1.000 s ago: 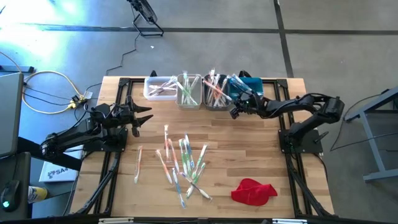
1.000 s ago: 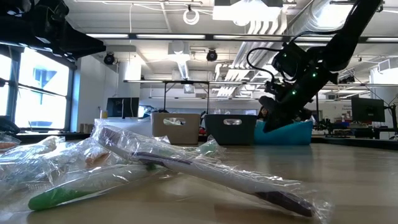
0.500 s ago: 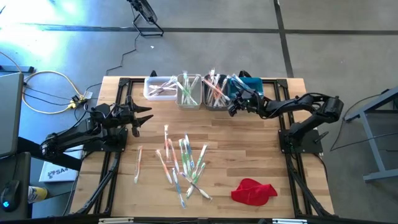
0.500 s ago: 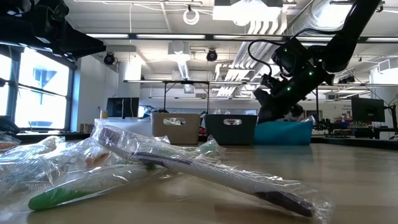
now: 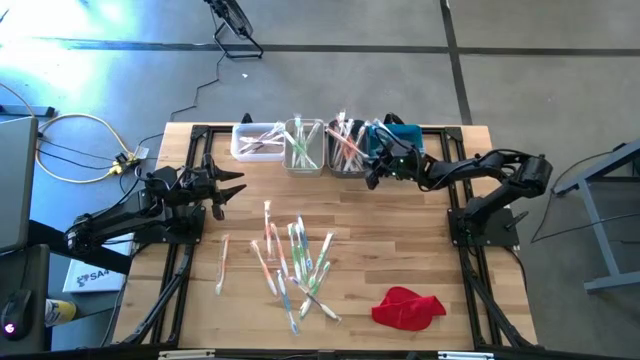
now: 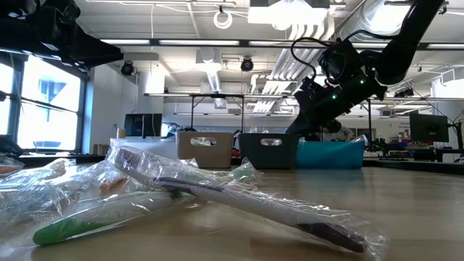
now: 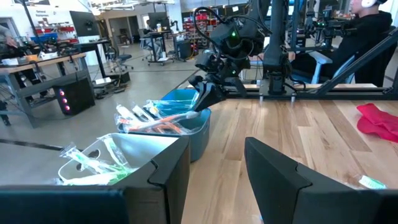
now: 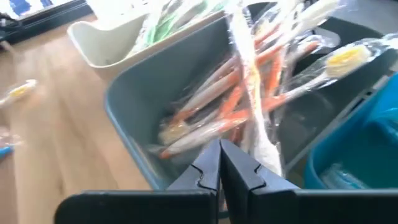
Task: Pick & Place Toothbrushes
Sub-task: Put the orange toothbrush into the dark green bin
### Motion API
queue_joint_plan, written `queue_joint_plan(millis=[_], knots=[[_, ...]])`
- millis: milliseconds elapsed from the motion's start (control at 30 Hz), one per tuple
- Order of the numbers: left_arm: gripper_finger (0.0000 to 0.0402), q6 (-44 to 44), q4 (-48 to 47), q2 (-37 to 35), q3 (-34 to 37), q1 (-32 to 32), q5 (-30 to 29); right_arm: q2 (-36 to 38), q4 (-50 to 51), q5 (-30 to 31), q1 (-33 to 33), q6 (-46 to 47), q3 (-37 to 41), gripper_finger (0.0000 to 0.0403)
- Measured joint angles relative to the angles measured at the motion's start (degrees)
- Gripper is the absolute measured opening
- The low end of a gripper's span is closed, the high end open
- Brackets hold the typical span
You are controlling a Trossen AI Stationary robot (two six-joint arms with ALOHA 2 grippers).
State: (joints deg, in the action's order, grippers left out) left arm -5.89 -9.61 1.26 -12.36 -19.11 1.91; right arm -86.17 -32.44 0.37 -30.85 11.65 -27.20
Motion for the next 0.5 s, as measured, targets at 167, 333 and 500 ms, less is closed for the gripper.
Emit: queue_joint_plan(millis=[167,333,500], knots=[[0.0150,0.0,0.0,0.0,0.0,0.0,-0.2,0.0,0.0,2.5,0.0,-0.9,0.0,0.0002],[0.0150,0.0,-0.6,0.0,0.0,0.0,-0.2,1.0,0.0,8.9,0.0,-2.7,0.0,0.0002],[0.0150,-0.1,-0.6,0.0,0.0,0.0,-0.2,4.5,1.6,10.7,0.5,-2.8,0.0,0.0002]])
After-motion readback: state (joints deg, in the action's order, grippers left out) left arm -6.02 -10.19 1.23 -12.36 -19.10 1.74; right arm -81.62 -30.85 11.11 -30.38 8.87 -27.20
